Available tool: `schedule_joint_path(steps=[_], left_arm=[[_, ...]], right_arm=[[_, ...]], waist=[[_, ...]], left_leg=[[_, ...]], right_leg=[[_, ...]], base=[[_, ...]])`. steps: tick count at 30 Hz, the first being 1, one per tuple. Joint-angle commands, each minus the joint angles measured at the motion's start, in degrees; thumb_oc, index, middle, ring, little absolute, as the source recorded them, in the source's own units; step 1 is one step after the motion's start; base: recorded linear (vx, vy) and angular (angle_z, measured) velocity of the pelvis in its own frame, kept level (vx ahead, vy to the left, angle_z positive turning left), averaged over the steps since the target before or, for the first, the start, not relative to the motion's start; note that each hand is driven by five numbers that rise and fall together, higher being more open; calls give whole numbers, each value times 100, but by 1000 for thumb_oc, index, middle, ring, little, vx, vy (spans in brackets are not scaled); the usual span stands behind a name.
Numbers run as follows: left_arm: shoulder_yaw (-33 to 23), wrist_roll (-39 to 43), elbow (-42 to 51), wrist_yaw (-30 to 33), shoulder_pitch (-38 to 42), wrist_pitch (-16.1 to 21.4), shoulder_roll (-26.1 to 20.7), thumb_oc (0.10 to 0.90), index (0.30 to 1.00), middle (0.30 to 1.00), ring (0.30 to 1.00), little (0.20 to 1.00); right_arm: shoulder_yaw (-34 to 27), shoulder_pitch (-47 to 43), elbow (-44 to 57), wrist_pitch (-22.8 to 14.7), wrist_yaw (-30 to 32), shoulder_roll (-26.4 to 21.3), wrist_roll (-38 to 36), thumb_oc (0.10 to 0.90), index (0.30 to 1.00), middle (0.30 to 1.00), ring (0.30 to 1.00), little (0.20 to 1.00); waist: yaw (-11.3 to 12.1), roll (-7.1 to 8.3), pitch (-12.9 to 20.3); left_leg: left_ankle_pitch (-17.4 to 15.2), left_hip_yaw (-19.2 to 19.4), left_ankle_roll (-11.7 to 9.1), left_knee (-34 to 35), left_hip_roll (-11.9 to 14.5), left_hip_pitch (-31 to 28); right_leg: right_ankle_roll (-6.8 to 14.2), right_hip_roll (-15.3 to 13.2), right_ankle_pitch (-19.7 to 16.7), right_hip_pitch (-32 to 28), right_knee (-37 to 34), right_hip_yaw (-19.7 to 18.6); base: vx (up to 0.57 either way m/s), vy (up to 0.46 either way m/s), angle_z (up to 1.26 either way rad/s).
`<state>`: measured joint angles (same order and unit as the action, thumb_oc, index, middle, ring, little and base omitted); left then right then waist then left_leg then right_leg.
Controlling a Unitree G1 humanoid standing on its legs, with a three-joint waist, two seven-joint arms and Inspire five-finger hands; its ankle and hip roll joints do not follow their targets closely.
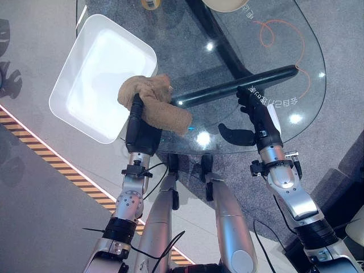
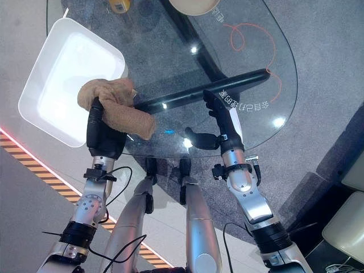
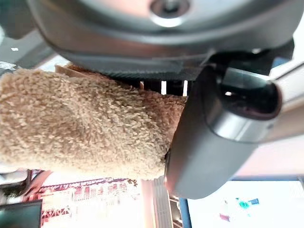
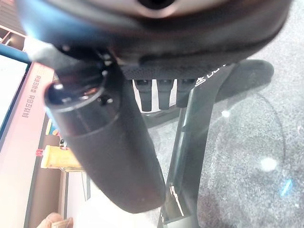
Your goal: Wipe the table with a cloth and put it in the basket.
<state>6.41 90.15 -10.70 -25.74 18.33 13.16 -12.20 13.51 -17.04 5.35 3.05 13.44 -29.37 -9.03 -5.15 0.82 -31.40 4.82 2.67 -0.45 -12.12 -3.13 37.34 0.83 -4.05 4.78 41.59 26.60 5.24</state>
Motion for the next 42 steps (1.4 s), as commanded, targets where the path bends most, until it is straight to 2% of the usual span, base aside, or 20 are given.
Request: schedule_joint_path(steps=[1,4,5,6,9,10,11,12,13,16,18,21,23,29,32,37,42], left_arm=[[-367,-972,1414,-186,45,677,-271,100,300,300,300,200],[-488,-1961,1436,688,-38,945,-445,100,300,300,300,200],[-499,-2077,1435,776,-49,974,-468,100,300,300,300,200],[-576,-2680,1359,1339,-121,1165,-614,100,300,300,300,200],[-683,-3482,1291,2061,-239,1462,-766,100,300,300,300,200],[-806,-4292,1233,2774,-334,1662,-873,100,300,300,300,200],[-845,-4639,1206,3074,-361,1722,-933,100,300,300,300,200],[-886,-4867,1207,3336,-371,1721,-973,100,300,300,300,200],[-980,-5373,1174,3985,-378,1749,-1097,100,300,300,300,200],[-1158,-5863,968,4704,-256,1781,-1271,100,300,300,300,200],[-1237,-6268,863,5188,-82,1641,-1442,100,300,300,300,200],[-1228,-6501,786,5536,93,1461,-1577,100,300,300,300,200],[-1193,-6677,593,5909,334,1278,-1743,100,300,300,300,200],[-1103,-6985,242,6354,765,1038,-2038,100,300,300,300,200],[-1049,-7393,137,6650,1034,896,-2214,100,300,300,300,200],[-1006,-7511,62,6767,1256,743,-2382,100,300,300,300,200],[-844,-7736,-125,6842,1587,356,-2497,100,300,300,300,200]], right_arm=[[-363,98,752,-360,-163,-36,-99,800,900,900,900,900],[-354,183,768,-245,-315,-39,-156,800,900,900,900,900],[-354,195,770,-238,-327,-40,-158,800,900,900,900,900],[-338,255,762,-180,-423,-64,-203,800,900,900,900,900],[-303,349,739,-165,-518,-95,-251,800,900,900,900,900],[-284,408,693,-165,-617,-111,-287,800,900,900,900,900],[-283,426,685,-146,-663,-110,-304,800,900,900,900,900],[-267,430,670,-126,-685,-122,-337,800,900,900,900,900],[-210,422,625,-49,-779,-168,-395,800,900,900,900,900],[-57,280,477,82,-901,-230,-495,800,900,900,900,900],[121,92,384,282,-929,-283,-559,800,900,900,900,900],[292,-82,315,464,-1032,-314,-705,800,900,900,900,900],[540,-353,230,735,-1104,-332,-907,800,900,900,900,900],[909,-703,71,1070,-1104,-384,-1209,800,900,900,900,900],[1117,-912,-25,1284,-1025,-442,-1357,800,900,900,900,900],[1218,-1030,-158,1422,-985,-486,-1418,800,900,900,900,900],[1344,-1251,-258,1674,-1093,-509,-1482,800,900,900,900,900]], waist=[[124,-6,160],[156,-63,160],[159,-71,160],[178,-111,160],[199,-156,160],[223,-185,160],[232,-196,160],[241,-205,160],[266,-224,160],[300,-250,160],[322,-267,160],[334,-280,160],[342,-298,160],[328,-318,160],[317,-332,160],[307,-353,160],[270,-370,160]], left_leg=[[-863,109,114,-887,-124,83],[-836,90,110,-879,-143,112],[-832,88,110,-877,-145,115],[-814,76,104,-876,-153,136],[-800,52,98,-892,-167,188],[-789,34,91,-902,-181,221],[-785,27,94,-902,-186,231],[-776,23,92,-908,-189,247],[-762,8,88,-931,-198,287],[-759,-12,67,-971,-216,341],[-751,-10,52,-1004,-216,393],[-737,-3,40,-1031,-215,449],[-737,10,27,-1079,-205,528],[-741,73,25,-1162,-179,680],[-746,143,28,-1191,-169,752],[-753,178,36,-1223,-187,836],[-772,229,46,-1307,-190,1022]], right_leg=[[311,184,-458,-315,-870,-233],[305,170,-451,-300,-870,-206],[304,168,-450,-298,-869,-203],[299,159,-442,-284,-862,-189],[287,144,-422,-252,-848,-179],[280,134,-410,-230,-837,-166],[275,131,-405,-224,-832,-160],[268,128,-400,-211,-821,-153],[252,117,-387,-185,-796,-140],[233,87,-360,-134,-753,-120],[214,62,-350,-83,-726,-105],[204,45,-345,-25,-698,-103],[196,23,-336,69,-650,-107],[193,4,-358,254,-603,-148],[201,-1,-385,342,-611,-194],[217,-11,-438,440,-639,-223],[244,-18,-504,661,-631,-278]], base=[[0,0,0],[-2,11,0],[-6,42,0],[-4,39,0],[0,56,-1],[9,71,-3],[9,64,-4],[10,61,-3],[8,54,-2],[4,67,1],[1,65,3],[0,60,8],[5,74,5],[12,68,2],[20,87,1],[20,63,-1],[23,65,-1]])
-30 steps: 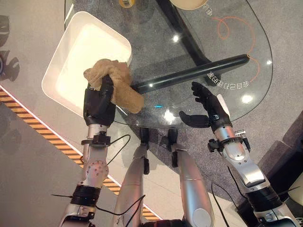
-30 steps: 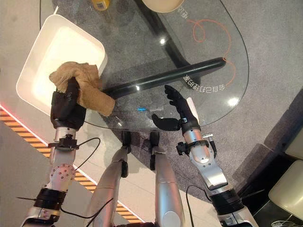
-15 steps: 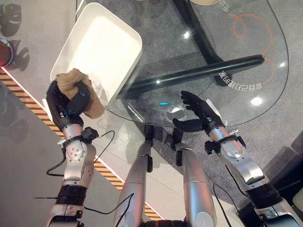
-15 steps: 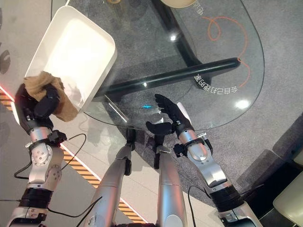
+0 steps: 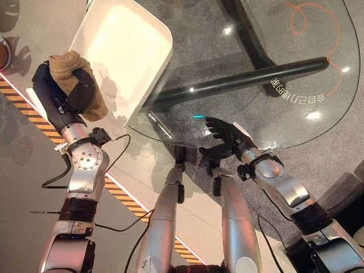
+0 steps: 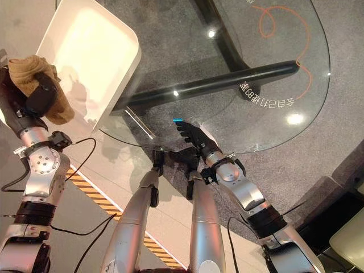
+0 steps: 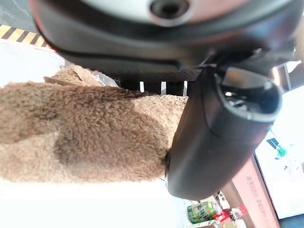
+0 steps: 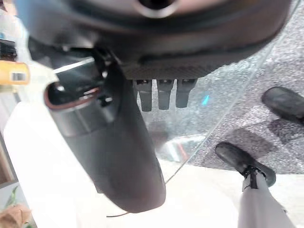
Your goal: Wipe the table with a cloth and put it in the basket.
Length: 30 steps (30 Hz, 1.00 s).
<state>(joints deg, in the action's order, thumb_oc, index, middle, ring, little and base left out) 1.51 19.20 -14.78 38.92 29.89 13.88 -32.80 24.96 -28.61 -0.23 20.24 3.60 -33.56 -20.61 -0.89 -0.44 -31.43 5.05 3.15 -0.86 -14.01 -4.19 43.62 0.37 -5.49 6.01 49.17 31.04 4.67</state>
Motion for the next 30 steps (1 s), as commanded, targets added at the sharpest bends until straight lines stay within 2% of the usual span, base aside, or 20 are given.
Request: schedule_joint_path(steps=[1,3,9,12,19,24,30], left_arm=[[-310,-710,228,371,494,168,-465,100,300,300,300,200],[-172,-859,29,421,681,-46,-553,100,300,300,300,200],[65,-873,-445,606,1014,9,-660,100,300,300,300,200],[183,-822,-691,667,1208,-7,-715,100,300,300,300,200],[444,-809,-1299,723,1539,-21,-783,100,300,300,300,200],[740,-1045,-1845,850,1960,-285,-975,100,300,300,300,200],[939,-1179,-2193,901,2216,-414,-1181,100,300,300,300,200]], right_arm=[[226,-138,287,15,-137,-93,-326,800,900,900,900,900],[326,-273,246,194,-272,-131,-370,800,900,900,900,900],[616,-525,29,539,-767,-294,-129,800,900,900,900,900],[783,-694,-93,636,-967,-399,-266,800,900,900,900,900],[907,-816,-343,571,-1019,-493,-536,800,900,900,900,900],[927,-972,-515,482,-1062,-547,-596,800,900,900,900,900],[914,-991,-516,419,-1012,-610,-716,800,900,900,900,900]], waist=[[-164,-244,164],[-188,-248,164],[-233,-245,164],[-264,-235,164],[-324,-199,164],[-396,-153,164],[-449,-105,164]], left_leg=[[-796,191,85,-1126,-85,417],[-800,213,87,-1161,-91,515],[-811,258,82,-1215,-85,703],[-814,284,80,-1226,-97,772],[-785,322,69,-1272,-105,982],[-766,347,66,-1337,-105,1192],[-766,355,39,-1371,-98,1313]], right_leg=[[295,128,-642,-69,-1082,-233],[315,126,-696,35,-1114,-261],[352,119,-789,241,-1162,-329],[368,126,-826,332,-1175,-358],[403,132,-939,555,-1208,-416],[416,169,-988,790,-1146,-460],[443,178,-1039,912,-1152,-490]], base=[[23,58,-2],[34,76,-4],[27,52,-5],[28,63,-5],[21,54,-7],[10,42,-3],[5,13,-2]])
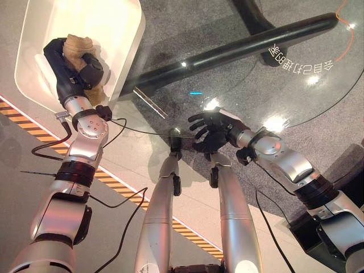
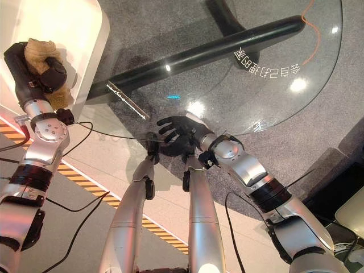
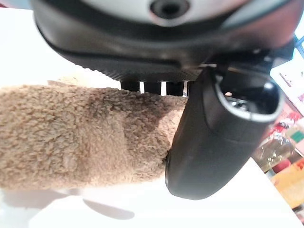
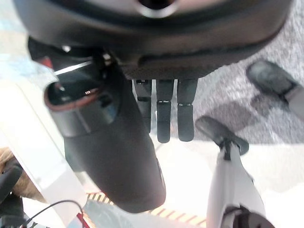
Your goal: Wipe the table with a cloth and put it in the basket.
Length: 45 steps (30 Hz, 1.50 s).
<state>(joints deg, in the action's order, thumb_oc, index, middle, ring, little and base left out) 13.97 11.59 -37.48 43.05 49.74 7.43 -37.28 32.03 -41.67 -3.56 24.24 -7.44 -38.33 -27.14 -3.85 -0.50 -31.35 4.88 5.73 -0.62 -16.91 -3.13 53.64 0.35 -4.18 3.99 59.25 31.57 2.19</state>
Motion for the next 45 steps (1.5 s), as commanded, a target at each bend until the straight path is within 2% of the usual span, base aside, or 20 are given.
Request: schedule_joint_path(steps=[1,10,11,12,13,14,15,30,35,39,42,45], left_arm=[[-277,-371,38,462,265,244,-766,100,300,300,300,200],[-6,-237,-286,-314,509,177,-697,100,300,300,300,200],[47,-181,-339,-438,540,153,-670,127,324,324,324,227],[70,-141,-367,-516,555,161,-659,232,413,413,413,332],[95,-135,-402,-649,574,207,-650,369,531,531,531,469],[123,-211,-435,-745,595,225,-630,657,778,778,778,757],[147,-186,-443,-763,607,217,-618,800,900,900,900,900],[181,53,-601,-541,687,287,-567,800,900,900,900,900],[44,321,-465,-331,555,680,-544,800,900,900,900,900],[-83,261,-305,-314,377,822,-479,800,900,900,900,900],[-358,144,69,-246,-24,1066,-427,800,900,900,900,900],[-651,4,507,-246,-439,1151,-286,800,900,900,900,900]], right_arm=[[193,343,-165,-7,99,-142,-87,800,900,900,900,900],[173,341,-152,-79,247,-56,-95,800,900,900,900,900],[180,329,-175,-107,237,-50,-101,800,900,900,900,900],[190,327,-183,-126,240,-46,-102,800,900,900,900,900],[186,334,-200,-158,221,-45,-83,800,900,900,900,900],[169,362,-209,-189,197,-35,-42,800,900,900,900,900],[160,365,-202,-190,191,-29,-33,800,900,900,900,900],[163,528,-235,-396,219,63,80,800,900,900,900,900],[154,623,-138,-415,326,92,115,800,900,900,900,900],[75,733,-32,-380,320,132,191,800,900,900,900,900],[-42,952,173,-369,327,136,268,800,900,900,900,900],[-160,1199,401,-324,344,183,390,800,900,900,900,900]], waist=[[-161,-93,156],[-228,-44,156],[-238,-35,156],[-242,-30,156],[-250,-18,156],[-264,-7,156],[-269,1,156],[-272,26,156],[-239,12,156],[-214,12,156],[-162,-4,156],[-109,-19,156]], left_leg=[[-757,91,13,-1097,-205,340],[-736,121,13,-1081,-222,451],[-736,124,12,-1081,-220,464],[-737,123,12,-1077,-219,463],[-738,125,12,-1076,-219,465],[-740,128,10,-1080,-219,468],[-742,128,8,-1081,-219,472],[-776,73,-5,-1082,-236,380],[-806,31,-10,-1090,-236,313],[-819,1,-6,-1091,-247,251],[-846,-39,5,-1091,-249,194],[-887,-90,17,-1106,-251,143]], right_leg=[[451,42,-842,-71,-1200,-245],[476,78,-915,64,-1212,-280],[480,85,-912,76,-1202,-287],[483,90,-910,82,-1195,-291],[486,94,-915,87,-1194,-295],[491,92,-930,90,-1206,-299],[495,94,-938,92,-1213,-302],[485,87,-879,-6,-1190,-258],[462,88,-793,-91,-1146,-229],[452,87,-755,-166,-1131,-198],[425,95,-683,-234,-1096,-152],[392,121,-571,-291,-1002,-101]], base=[[0,0,0],[0,0,0],[0,0,0],[0,0,0],[0,0,0],[0,0,0],[0,0,0],[0,0,0],[-9,-26,0],[-12,-44,0],[-21,-70,0],[-22,-69,0]])
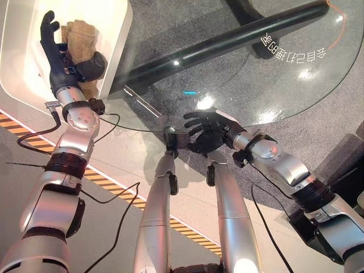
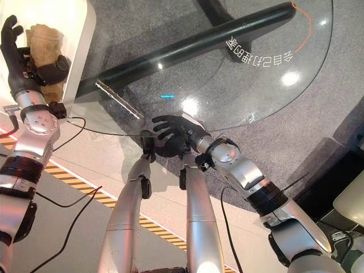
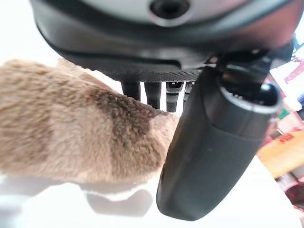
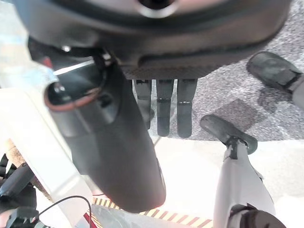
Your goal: Wipe the table with a cloth and put it in the basket.
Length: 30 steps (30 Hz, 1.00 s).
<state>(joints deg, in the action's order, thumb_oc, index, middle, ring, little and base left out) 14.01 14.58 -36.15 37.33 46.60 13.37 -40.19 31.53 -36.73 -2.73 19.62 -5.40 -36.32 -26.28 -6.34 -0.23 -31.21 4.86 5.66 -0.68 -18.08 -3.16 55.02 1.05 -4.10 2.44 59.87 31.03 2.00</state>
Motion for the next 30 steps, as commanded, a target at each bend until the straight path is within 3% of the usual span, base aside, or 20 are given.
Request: schedule_joint_path(steps=[1,8,16,22,30], left_arm=[[-703,-322,448,337,-203,569,43,800,900,900,900,900],[-1356,-527,1535,442,-1281,612,399,800,900,900,900,900],[-1881,-613,2582,620,-2221,878,498,800,900,900,900,900],[-1896,-511,3240,-166,-2781,699,648,800,900,900,900,900],[-1647,143,3572,-1547,-3752,278,1005,800,900,900,900,900]], right_arm=[[-138,745,357,149,138,-12,327,800,900,900,900,900],[-454,1380,815,139,51,156,765,800,900,900,900,900],[-676,1950,955,-198,-135,147,967,800,900,900,900,900],[-784,2215,944,-261,-198,251,1048,800,900,900,900,900],[-1002,2732,433,-679,-418,399,1111,800,900,900,900,900]], waist=[[151,-49,141],[273,-60,141],[421,-56,141],[564,-62,141],[738,3,141]], left_leg=[[-890,-92,26,-994,-250,-1],[-967,-225,37,-1041,-249,-170],[-948,-352,-8,-927,-240,-624],[-960,-481,-46,-900,-256,-1017],[-901,-724,-103,-625,-272,-1933]], right_leg=[[316,118,-396,-362,-929,-72],[246,181,-139,-573,-719,33],[188,204,52,-1088,-672,184],[121,226,265,-1551,-531,346],[92,256,451,-2546,-604,477]], base=[[-24,-67,2],[-28,-83,4],[-24,-87,3],[-17,-119,5],[-21,-147,11]])
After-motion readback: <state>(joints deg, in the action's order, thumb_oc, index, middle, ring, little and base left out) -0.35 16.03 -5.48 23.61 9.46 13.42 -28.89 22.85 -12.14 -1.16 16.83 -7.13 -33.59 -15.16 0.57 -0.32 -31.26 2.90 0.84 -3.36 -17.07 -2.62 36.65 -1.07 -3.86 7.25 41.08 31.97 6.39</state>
